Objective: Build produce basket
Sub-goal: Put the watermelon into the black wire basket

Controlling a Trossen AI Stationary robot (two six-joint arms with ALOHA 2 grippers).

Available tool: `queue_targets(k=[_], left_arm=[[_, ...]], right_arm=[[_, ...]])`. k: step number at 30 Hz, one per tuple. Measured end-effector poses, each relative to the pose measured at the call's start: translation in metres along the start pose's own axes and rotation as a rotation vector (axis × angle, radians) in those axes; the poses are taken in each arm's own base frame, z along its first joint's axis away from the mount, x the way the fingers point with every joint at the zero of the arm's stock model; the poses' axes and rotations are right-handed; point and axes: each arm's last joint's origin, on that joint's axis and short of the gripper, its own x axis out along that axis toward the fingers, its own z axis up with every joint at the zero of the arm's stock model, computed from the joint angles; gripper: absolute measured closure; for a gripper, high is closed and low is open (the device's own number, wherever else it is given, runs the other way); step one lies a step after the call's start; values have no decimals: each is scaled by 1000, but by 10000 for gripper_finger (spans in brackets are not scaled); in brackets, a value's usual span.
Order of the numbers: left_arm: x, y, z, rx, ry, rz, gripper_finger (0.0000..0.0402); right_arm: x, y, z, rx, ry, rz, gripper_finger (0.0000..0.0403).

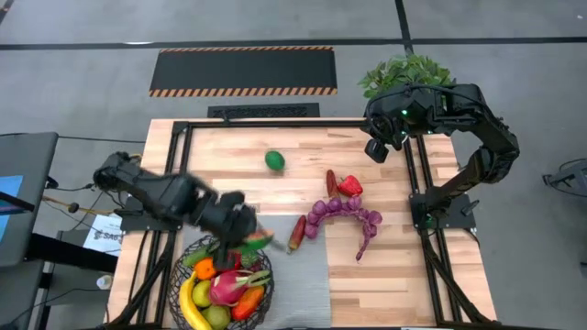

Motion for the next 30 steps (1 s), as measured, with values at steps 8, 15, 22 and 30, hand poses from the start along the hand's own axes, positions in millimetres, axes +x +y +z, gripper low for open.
queue_targets(k=[8,15,22,30], left_arm=[[16,-41,-31,-69,106,11,345],[22,-70,-63,-29,298,-112,344],[25,-91,-80,269,310,-220,344],[37,-114,-93,557,309,-256,338]], right_arm=[[0,0,0,1,-4,1,298],[0,0,1,1,-5,1,298],[0,0,1,4,-12,2,298],[0,0,2,11,-20,-1,298]])
